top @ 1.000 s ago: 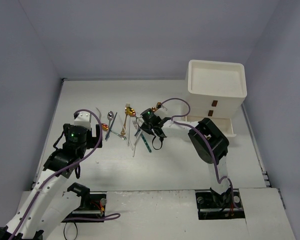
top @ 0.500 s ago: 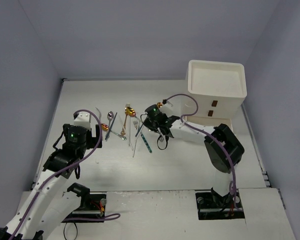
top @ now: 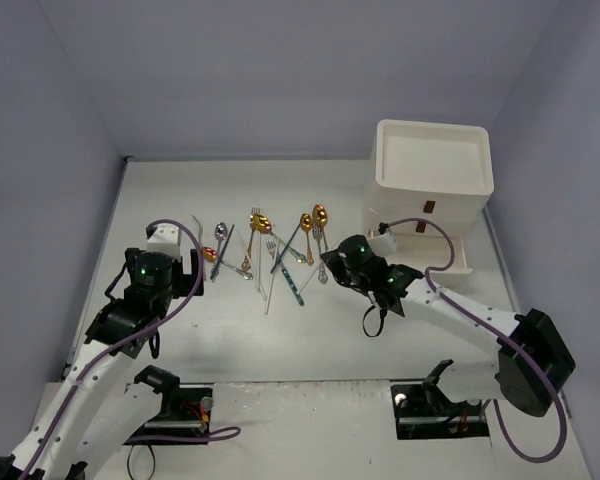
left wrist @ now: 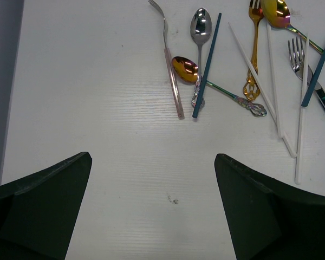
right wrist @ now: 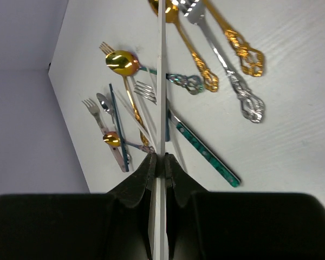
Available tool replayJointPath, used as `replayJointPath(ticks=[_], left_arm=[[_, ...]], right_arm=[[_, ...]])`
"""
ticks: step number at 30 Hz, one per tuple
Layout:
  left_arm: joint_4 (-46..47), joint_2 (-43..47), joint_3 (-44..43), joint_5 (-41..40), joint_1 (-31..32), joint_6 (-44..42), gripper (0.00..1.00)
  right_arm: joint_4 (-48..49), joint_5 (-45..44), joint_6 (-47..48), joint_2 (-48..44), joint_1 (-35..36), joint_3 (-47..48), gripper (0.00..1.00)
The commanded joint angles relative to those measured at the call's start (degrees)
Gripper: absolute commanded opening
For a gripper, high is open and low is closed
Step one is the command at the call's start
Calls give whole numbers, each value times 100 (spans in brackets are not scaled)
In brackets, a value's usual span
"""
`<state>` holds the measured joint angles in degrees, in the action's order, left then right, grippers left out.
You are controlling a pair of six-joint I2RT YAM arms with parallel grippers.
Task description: Sort the eating utensils into containers
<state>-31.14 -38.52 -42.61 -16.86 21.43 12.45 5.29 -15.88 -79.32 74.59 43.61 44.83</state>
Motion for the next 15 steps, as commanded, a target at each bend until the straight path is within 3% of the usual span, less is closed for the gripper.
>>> replayJointPath(ticks=[1, 8, 15], left_arm=[[196, -31, -186, -81, 35, 63, 97], [196, -67, -186, -47, 45, 64, 97], [202, -83, -186, -55, 54, 64, 96]], right_arm=[[-209, -642, -883, -975, -222, -602, 0], [-509, -880, -1308, -1768, -1306, -976, 0], [-511, -715, -1271, -1543, -2483, -900, 0]])
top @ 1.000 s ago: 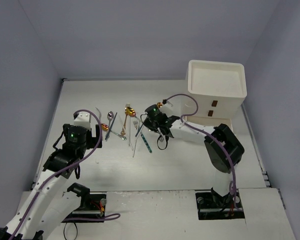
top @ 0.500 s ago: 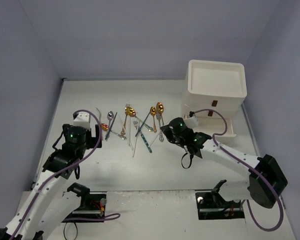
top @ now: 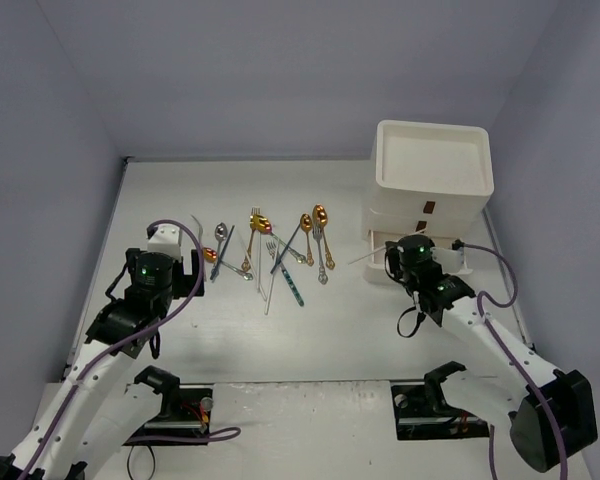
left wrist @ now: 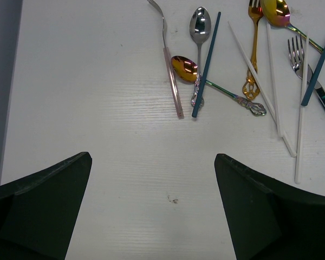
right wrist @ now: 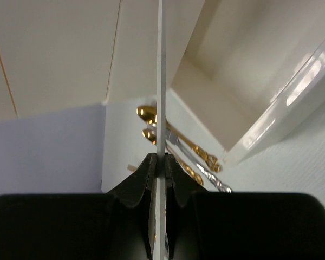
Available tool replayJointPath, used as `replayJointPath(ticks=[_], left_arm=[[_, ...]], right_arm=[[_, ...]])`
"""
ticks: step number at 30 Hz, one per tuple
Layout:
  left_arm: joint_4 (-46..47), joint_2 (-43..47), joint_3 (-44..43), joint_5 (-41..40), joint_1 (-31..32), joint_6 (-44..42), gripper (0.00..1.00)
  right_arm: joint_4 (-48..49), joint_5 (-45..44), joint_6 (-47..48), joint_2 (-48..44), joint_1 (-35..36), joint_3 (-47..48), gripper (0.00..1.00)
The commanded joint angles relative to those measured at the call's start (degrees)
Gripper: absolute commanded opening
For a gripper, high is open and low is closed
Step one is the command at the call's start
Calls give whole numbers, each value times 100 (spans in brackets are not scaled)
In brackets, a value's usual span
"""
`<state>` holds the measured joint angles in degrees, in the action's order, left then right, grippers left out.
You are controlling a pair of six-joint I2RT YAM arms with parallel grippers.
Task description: Sort the eating utensils into containers
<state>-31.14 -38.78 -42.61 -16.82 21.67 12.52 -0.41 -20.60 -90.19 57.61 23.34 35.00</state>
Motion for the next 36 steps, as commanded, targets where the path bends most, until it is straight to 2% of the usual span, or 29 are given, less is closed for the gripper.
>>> replayJointPath(ticks=[1, 7, 16, 23, 26, 33, 36], left_arm=[[195, -52, -186, -59, 30, 59, 96], [187, -63, -189, -64, 30, 49, 97], [187, -69, -195, -58, 30, 49, 97], [187, -86, -186, -58, 30, 40, 96], [196, -77, -186, -54, 30, 45, 96], [205, -86, -186, -41, 30, 49, 97], [205, -92, -189, -35, 30, 40, 96]], right_arm=[[58, -242, -144, 204, -654, 113, 0], [61, -18, 191, 828, -1355, 377, 0], [161, 56, 292, 1432, -1689, 531, 2], [286, 115, 465, 1690, -1753, 689, 23], [309, 214, 704, 1692, -1762, 788, 28], [322, 497, 1993, 1490, -1513, 1213, 43], [305, 604, 2582, 1455, -978, 1467, 46]])
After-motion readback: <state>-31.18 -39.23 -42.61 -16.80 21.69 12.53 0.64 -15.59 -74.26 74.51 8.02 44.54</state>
